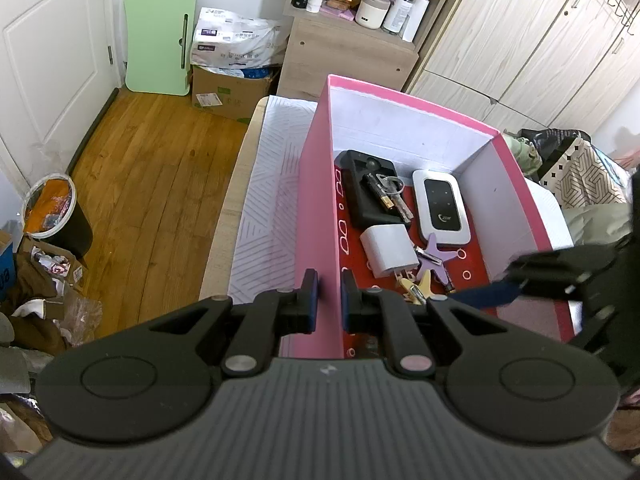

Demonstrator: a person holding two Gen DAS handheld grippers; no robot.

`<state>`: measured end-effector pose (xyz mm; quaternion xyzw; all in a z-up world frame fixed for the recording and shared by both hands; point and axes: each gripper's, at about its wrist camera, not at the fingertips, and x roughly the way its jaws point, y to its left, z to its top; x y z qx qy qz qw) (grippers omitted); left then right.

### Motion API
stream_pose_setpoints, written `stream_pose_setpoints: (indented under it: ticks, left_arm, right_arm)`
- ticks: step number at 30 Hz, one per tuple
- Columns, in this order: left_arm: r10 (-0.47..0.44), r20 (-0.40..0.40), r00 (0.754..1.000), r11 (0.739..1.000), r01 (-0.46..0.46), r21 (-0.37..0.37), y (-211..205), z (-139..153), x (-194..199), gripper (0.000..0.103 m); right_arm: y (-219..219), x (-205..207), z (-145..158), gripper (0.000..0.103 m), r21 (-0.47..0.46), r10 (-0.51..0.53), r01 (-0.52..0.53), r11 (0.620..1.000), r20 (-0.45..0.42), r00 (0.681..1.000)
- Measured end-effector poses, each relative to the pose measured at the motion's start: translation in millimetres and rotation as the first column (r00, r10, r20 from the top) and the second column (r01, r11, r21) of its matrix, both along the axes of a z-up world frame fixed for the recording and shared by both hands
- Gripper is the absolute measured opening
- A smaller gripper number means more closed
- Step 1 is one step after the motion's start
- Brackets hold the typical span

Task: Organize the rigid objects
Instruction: 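Grasp the black battery pack and drop it into the box, then move the right tool to the round beige case and grasp it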

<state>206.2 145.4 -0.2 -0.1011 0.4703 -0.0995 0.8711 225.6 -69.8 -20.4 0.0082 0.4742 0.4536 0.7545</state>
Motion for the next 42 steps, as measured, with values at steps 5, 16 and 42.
stream_pose_setpoints:
  ticks: [5, 16, 42]
  left_arm:
    - [-0.001, -0.001, 1.0, 1.0, 0.001, -0.005, 0.9, 0.3, -0.1, 0.01]
    - [0.003, -0.009, 1.0, 1.0, -0.003, 0.006, 1.4, -0.2, 0.3, 0.01]
    - [-0.027, -0.036, 0.999, 0.997, 0.03, 0.065, -9.7, 9.5, 4.4, 0.01]
  right_arm:
    - [-52.5, -6.6, 39.1, 0.077, 0.111, -0.099, 0.085, 0.99, 0.12, 0.988]
    - [-153.6, -6.7, 43.8, 0.078, -0.004, -0.361, 0.389, 0.921, 0.363, 0.859]
    - [-129.9, 76.3, -68.1, 0.083, -0.3, -0.201, 0.296, 0.907, 0.31, 0.929]
